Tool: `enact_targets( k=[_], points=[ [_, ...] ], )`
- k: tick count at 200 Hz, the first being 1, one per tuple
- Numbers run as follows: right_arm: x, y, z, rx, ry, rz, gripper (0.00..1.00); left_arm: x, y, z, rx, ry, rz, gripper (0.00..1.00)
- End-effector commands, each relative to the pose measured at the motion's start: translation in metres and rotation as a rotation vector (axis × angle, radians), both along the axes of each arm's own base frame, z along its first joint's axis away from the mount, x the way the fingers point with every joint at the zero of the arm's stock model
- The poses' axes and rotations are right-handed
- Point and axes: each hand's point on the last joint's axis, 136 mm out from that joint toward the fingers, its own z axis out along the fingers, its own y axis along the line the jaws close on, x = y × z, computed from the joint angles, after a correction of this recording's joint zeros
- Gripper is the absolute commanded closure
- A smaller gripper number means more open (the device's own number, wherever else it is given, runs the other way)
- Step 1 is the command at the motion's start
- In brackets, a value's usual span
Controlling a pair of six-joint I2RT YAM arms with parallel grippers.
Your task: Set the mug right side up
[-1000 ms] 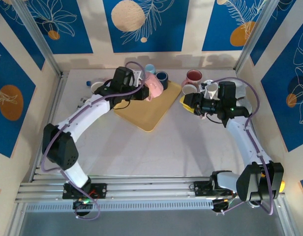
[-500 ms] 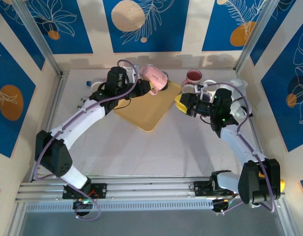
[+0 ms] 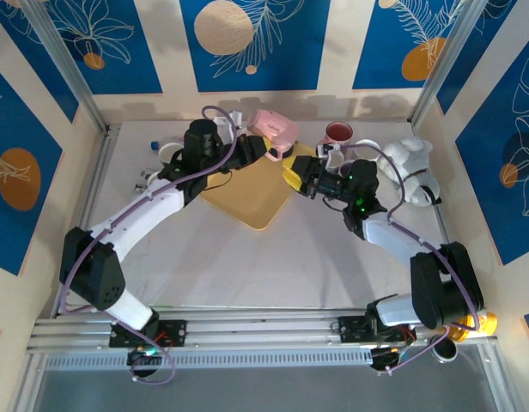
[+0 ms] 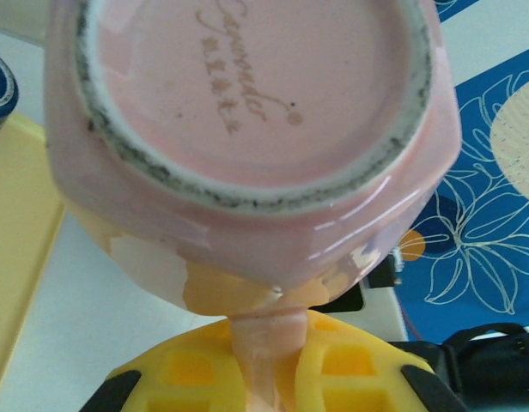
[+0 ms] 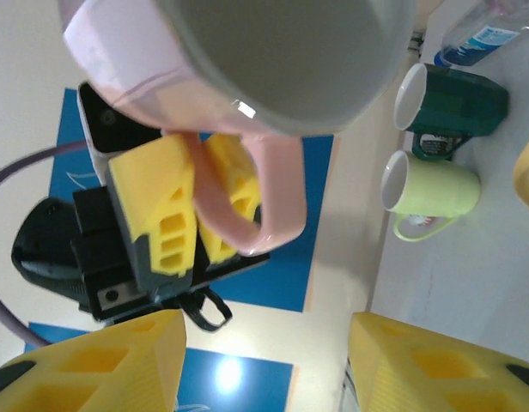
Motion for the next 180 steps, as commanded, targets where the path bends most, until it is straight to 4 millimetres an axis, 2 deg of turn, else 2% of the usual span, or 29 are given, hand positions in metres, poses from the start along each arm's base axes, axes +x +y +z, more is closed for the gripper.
enact_targets(
  k=[1,67,133,146,180],
  points=[
    [0.010,0.002,0.020,0.090,-0.056,-0.057,0.48,-0.014,0.001,0.066,-0.140,-0.167,-0.038,1.00],
    [0.032,0.013,0.021,0.225,-0.031,-0.121,0.55,-0.012,0.003,0.061,-0.165,-0.150,-0.038,1.00],
    [0.049,0.025,0.020,0.338,-0.007,-0.152,0.68,-0.013,0.005,0.061,-0.171,-0.145,-0.037,1.00],
    [0.050,0.025,0.021,0.347,-0.004,-0.161,0.72,-0.014,0.006,0.060,-0.171,-0.142,-0.034,1.00],
    [0.048,0.020,0.022,0.344,-0.023,-0.192,0.98,-0.012,0.010,0.053,-0.164,-0.138,-0.014,1.00]
  ],
)
